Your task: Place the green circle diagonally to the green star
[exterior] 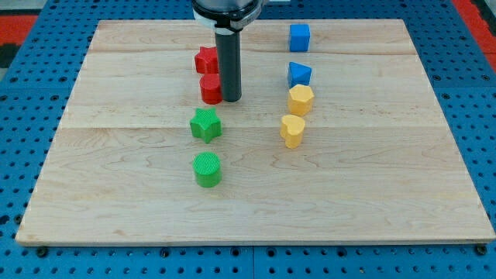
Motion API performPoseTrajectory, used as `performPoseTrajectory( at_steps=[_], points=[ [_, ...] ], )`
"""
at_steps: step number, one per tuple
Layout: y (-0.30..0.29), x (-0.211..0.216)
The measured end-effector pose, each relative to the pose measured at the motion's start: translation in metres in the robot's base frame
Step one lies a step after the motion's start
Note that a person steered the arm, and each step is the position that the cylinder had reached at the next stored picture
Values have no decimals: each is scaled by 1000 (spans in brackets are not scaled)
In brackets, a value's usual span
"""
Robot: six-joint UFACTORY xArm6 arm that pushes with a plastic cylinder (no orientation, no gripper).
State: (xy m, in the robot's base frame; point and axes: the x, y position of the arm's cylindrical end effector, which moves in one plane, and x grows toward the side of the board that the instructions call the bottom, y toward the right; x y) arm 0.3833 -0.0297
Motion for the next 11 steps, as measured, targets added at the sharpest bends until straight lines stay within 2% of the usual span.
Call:
performPoseTrajectory(
  at_steps=[1,2,3,4,5,6,7,8,11],
  points=[
    [-5,-4],
    [19,-4],
    [50,27],
    [57,67],
    [46,86],
    [25,151],
    [-11,152],
    [-43,107],
    [-84,111]
  ],
)
